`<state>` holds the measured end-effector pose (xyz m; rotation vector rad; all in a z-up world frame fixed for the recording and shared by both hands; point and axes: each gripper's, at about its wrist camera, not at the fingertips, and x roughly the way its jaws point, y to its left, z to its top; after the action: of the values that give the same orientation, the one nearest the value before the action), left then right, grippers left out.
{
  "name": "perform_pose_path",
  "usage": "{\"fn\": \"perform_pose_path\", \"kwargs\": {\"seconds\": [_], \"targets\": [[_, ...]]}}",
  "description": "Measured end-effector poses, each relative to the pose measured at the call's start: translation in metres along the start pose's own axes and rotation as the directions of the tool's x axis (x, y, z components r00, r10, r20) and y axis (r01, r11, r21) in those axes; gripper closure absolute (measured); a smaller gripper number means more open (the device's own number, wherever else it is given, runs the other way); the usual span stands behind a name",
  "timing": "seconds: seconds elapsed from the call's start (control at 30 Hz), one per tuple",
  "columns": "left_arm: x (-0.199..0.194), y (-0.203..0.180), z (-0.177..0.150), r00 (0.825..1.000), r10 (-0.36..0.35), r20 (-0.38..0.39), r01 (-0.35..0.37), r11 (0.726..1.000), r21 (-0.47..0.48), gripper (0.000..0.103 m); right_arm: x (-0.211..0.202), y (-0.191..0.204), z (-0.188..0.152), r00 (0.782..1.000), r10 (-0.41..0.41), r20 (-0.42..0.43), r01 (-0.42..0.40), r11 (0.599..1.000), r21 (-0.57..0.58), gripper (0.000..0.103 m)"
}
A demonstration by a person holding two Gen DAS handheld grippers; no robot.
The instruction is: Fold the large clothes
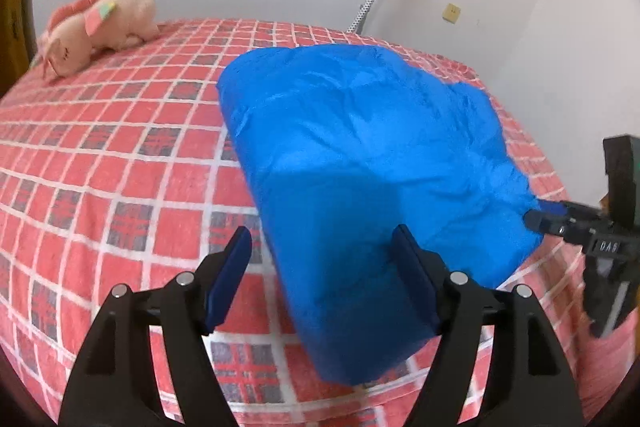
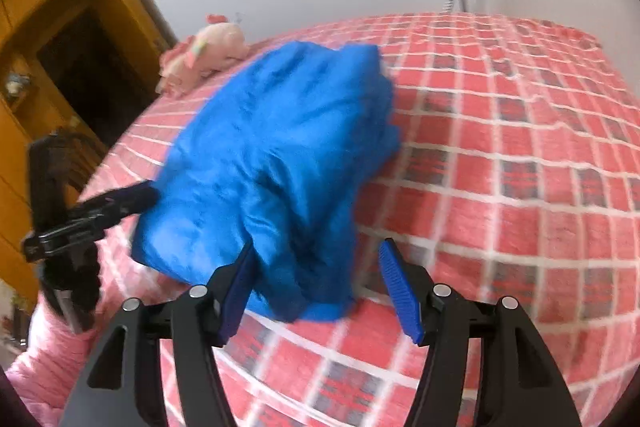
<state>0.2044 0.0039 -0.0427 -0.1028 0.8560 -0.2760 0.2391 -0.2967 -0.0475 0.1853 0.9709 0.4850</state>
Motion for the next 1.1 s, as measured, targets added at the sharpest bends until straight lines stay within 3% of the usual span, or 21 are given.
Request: {"fn": "perform_pose_path", "kwargs": {"seconds": [0.1,0.3,0.43,0.7,0.77,1.1], "targets": [[0.011,-0.005,-0.011,1.000,0.029,0.006,-0.029,0.999,0.020,0.030,0.018,-0.012,-0.009,0.999,0.000,-0.039,0.001,0.999,0.040,0.042],[0.004,-0.012,-0.012,0.997,0.071,0.008,-0.071,0.997,0.025,0.030,0.012,-0.006,-0.013,0.999,-0.047,-0.002,0.047,0.998,0.038,0.042],[-0.018,-0.016,-0.017,0.994,0.102,0.031,-0.102,0.995,0.022,0.020,-0.014,0.010,-0.022,0.990,-0.131,0.050,0.130,0.991,0.011,0.026],[-0.045,-0.030,-0.040,0.988,0.150,0.042,-0.150,0.988,0.018,0.008,-0.036,0.037,-0.048,0.991,-0.113,0.078,0.114,0.993,-0.008,0.011],[-0.050,-0.034,-0.047,0.982,0.182,0.044,-0.184,0.983,0.030,0.008,-0.040,0.042,-0.053,0.991,-0.107,0.084,0.109,0.994,-0.012,0.008],[-0.074,-0.044,-0.080,0.981,0.183,0.060,-0.185,0.982,0.028,0.008,-0.046,0.061,-0.084,0.982,-0.172,0.073,0.174,0.984,-0.023,0.004]]}}
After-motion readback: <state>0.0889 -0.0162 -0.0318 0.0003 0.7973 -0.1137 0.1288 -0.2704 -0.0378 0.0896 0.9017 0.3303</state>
